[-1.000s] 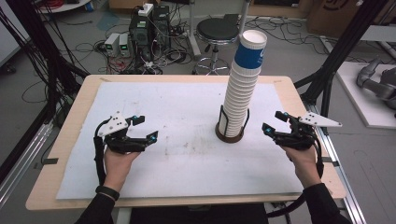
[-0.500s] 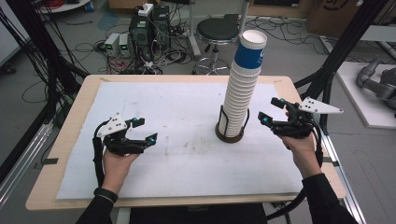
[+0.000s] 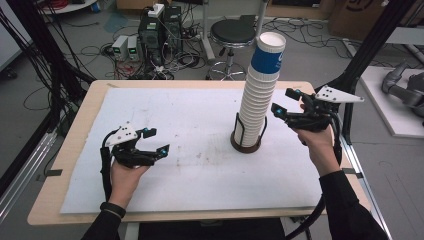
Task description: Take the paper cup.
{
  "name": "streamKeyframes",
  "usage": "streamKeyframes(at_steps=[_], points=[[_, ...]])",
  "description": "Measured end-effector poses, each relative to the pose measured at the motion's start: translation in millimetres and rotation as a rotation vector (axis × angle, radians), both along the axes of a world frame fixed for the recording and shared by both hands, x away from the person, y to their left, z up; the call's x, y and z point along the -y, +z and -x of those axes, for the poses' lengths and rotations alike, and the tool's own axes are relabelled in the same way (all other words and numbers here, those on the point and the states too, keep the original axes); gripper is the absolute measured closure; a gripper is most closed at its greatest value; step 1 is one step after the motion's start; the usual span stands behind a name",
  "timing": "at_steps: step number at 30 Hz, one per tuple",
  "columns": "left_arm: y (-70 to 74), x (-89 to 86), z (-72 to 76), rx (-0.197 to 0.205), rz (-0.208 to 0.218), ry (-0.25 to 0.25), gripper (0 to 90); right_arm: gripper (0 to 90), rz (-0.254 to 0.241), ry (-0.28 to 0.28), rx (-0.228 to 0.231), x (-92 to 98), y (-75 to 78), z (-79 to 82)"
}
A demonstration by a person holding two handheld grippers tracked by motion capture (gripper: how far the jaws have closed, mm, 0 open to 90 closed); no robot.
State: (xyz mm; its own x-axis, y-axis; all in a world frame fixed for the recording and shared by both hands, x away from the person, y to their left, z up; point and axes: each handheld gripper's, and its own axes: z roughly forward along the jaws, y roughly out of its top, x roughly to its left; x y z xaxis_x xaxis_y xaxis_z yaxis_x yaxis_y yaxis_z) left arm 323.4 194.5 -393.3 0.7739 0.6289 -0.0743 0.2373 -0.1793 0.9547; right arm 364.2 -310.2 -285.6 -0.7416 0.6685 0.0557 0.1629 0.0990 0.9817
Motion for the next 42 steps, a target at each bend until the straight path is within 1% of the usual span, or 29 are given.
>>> streamKeyframes(at_steps=[3,5,7,11,15,17,19,21,24,28,33,42], points=[[-0.3,0.5,0.0,-0.003,0.002,-0.002,19.9,15.5,0.000,0.001,0.000,-2.8,3.4,-2.1],[-0.4,0.9,0.3,-0.006,0.005,-0.005,19.9,15.5,-0.002,0.004,0.003,-6.2,8.4,-5.8],[-0.4,0.9,0.4,-0.006,0.005,-0.005,19.9,14.3,-0.003,0.009,-0.006,-8.7,12.1,-8.7],[-0.6,0.9,0.3,-0.008,0.007,-0.007,19.9,14.3,0.014,0.007,-0.005,-14.1,19.5,-14.7],[-0.9,1.1,-0.1,-0.010,0.005,-0.015,19.9,14.0,0.026,0.011,-0.017,-19.2,25.7,-19.7],[-1.0,1.3,-0.1,-0.013,0.004,-0.016,19.9,14.0,0.028,0.013,-0.021,-20.3,26.6,-21.2],[-1.1,1.5,0.0,-0.015,0.005,-0.020,19.9,13.9,0.037,0.025,-0.041,-23.9,28.1,-25.5],[-1.2,1.5,0.0,-0.015,0.005,-0.021,19.9,13.9,0.036,0.026,-0.038,-24.8,28.1,-26.7],[-1.4,1.7,0.0,-0.015,0.001,-0.022,19.9,13.7,0.047,0.036,-0.054,-29.1,29.8,-30.5],[-1.5,1.7,0.1,-0.016,-0.001,-0.025,19.9,13.7,0.048,0.036,-0.056,-32.1,32.3,-34.0],[-2.4,2.5,-0.3,-0.022,0.000,-0.028,19.9,13.5,0.054,0.034,-0.061,-34.8,31.3,-38.0],[-2.4,3.5,-0.5,-0.023,-0.003,-0.034,19.9,13.3,0.049,0.037,-0.063,-35.9,30.7,-39.4]])
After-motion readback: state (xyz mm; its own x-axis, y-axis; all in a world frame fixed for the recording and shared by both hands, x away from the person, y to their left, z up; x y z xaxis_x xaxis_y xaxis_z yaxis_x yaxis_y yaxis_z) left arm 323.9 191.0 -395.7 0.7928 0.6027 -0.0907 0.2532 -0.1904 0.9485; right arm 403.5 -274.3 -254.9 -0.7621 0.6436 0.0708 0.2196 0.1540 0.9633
